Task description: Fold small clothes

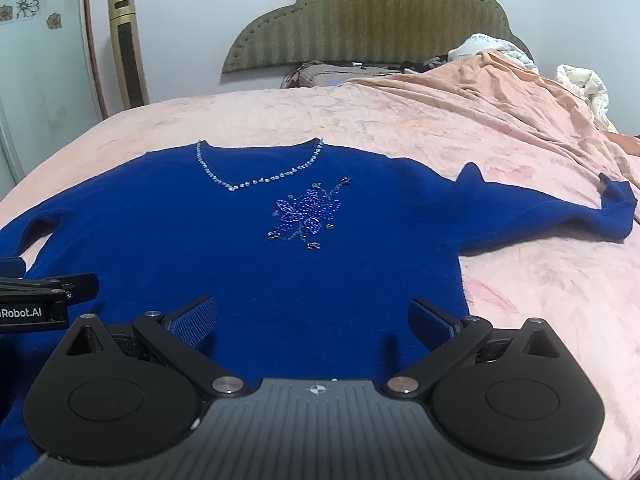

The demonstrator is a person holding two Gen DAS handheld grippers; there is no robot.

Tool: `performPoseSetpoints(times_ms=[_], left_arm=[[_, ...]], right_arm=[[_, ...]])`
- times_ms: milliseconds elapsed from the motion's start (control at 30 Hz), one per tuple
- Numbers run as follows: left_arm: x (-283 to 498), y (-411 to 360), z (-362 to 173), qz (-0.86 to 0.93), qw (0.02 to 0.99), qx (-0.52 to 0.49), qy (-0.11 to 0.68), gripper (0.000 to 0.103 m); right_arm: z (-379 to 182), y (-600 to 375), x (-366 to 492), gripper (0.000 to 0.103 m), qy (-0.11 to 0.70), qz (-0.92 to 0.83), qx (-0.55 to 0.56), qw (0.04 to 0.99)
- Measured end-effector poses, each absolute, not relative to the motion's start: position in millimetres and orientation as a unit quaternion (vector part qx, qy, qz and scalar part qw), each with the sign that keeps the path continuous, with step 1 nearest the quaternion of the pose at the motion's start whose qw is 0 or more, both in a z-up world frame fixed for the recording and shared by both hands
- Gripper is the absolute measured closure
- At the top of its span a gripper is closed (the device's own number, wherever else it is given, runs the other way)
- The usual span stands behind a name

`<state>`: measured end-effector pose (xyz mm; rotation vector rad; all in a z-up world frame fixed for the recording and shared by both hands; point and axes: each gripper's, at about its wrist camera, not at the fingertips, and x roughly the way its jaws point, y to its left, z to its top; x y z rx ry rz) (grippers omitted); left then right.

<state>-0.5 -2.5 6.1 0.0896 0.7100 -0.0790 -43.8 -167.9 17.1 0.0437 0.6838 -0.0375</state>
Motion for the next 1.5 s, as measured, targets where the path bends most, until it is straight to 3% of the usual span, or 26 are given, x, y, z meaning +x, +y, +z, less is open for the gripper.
performPoseSetpoints(times_ms=[867,1500], left_arm=[[0,-13,2,-0.032,0.944,0.04,0.327,0.0],[-3,-31,4,-0.036,0.939,0.065,0.335,0.0]], right_arm=[[20,-177,-52,0.0,0.299,0.013,0.023,0.954],[18,-196,-47,0.0,0.316,0.013,0.054,0.947]])
